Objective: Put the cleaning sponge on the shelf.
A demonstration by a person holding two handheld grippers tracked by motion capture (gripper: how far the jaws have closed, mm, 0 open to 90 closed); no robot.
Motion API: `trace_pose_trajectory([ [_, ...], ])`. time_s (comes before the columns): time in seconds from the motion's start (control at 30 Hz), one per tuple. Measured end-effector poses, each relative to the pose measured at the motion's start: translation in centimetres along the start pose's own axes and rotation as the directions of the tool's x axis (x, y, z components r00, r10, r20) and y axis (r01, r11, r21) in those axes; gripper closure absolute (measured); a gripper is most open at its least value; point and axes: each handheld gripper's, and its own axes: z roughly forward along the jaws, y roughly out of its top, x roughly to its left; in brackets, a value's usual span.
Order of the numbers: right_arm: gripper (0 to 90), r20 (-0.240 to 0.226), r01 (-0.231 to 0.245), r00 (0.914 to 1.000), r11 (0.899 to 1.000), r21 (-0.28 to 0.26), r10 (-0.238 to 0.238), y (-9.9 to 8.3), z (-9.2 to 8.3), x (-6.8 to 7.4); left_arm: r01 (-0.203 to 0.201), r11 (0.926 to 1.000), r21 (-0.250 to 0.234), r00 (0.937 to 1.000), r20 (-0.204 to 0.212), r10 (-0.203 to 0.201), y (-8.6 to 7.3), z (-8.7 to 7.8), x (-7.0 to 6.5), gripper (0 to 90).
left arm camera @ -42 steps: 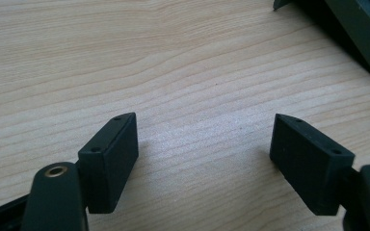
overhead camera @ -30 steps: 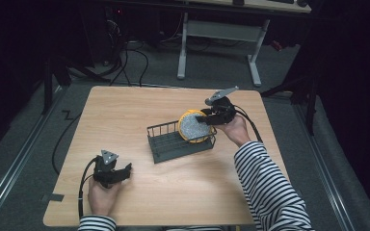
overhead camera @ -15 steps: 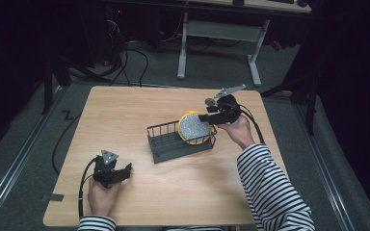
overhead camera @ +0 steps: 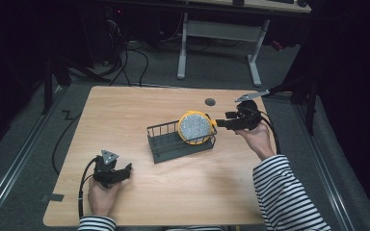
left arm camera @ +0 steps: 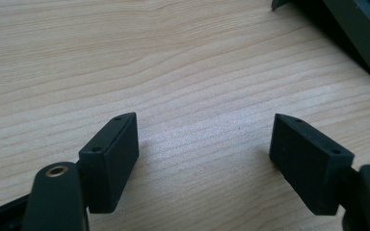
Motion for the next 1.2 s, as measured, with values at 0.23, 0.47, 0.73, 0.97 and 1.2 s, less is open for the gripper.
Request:
trace_pose_trajectory([
  [0.23, 38.6, 0.017, -0.033, 0.9993, 0.999, 0.008, 0.033, -1.8, -1.3, -0.6, 0.000, 1.0000, 0.000, 1.0000, 0.000, 0.000, 0.0, 0.0, 0.0, 26.1],
  [0.47, 37.7, 0.006, -0.069, 0.9976, 0.997, -0.017, 0.069, -3.6, -3.2, -0.7, -0.001, 1.0000, 0.000, 1.0000, 0.001, 0.001, 0.0, 0.0, 0.0, 26.1],
  [0.73, 39.2, 0.067, -0.096, 0.9933, 0.995, 0.029, 0.094, -5.7, -4.3, -0.7, -0.001, 1.0000, 0.001, 1.0000, 0.001, 0.001, 0.0, 0.0, 0.0, 26.2],
  [0.97, 39.7, 0.092, -0.103, 0.9909, 0.994, 0.045, 0.099, -6.9, -5.3, -0.1, -0.001, 1.0000, 0.001, 1.0000, 0.001, 0.001, 0.0, 0.0, 0.0, 26.1],
  [1.2, 40.9, 0.119, -0.123, 0.9860, 0.991, 0.045, 0.117, -8.6, -5.8, 0.0, -0.001, 1.0000, 0.001, 1.0000, 0.001, 0.001, 0.0, 0.0, 0.0, 26.2],
])
